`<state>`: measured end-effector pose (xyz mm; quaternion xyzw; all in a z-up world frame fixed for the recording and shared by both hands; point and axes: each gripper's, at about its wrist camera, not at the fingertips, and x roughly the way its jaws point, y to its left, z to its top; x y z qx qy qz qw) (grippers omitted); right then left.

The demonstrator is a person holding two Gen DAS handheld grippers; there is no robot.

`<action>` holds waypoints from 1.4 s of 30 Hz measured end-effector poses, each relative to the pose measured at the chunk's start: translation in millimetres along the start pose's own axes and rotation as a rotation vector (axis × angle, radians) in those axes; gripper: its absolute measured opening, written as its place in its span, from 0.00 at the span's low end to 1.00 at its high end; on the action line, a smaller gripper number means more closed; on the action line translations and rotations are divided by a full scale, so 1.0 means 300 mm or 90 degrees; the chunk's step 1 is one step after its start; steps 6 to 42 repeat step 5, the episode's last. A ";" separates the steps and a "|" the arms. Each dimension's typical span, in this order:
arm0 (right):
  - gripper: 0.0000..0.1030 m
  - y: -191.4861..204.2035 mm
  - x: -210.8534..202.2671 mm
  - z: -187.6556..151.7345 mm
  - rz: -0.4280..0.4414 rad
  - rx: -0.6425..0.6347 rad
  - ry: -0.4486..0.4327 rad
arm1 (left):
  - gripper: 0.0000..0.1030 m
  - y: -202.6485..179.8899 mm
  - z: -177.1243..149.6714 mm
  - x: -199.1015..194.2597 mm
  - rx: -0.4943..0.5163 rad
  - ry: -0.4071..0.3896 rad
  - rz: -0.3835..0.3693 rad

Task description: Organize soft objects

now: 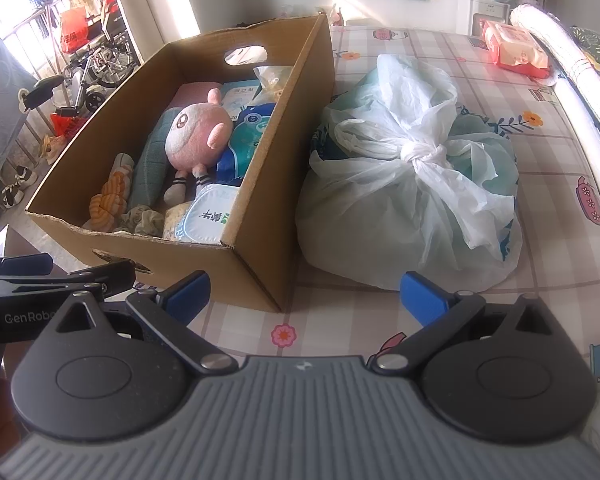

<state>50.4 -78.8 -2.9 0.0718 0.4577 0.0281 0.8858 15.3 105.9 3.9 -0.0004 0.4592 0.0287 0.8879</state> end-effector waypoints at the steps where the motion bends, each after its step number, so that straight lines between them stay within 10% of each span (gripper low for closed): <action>1: 0.99 0.000 0.001 0.001 0.001 0.000 0.000 | 0.99 0.000 -0.001 0.000 0.000 0.000 0.000; 42: 0.99 0.000 0.001 0.001 0.001 0.000 0.000 | 0.99 0.002 -0.001 0.000 -0.001 0.001 -0.001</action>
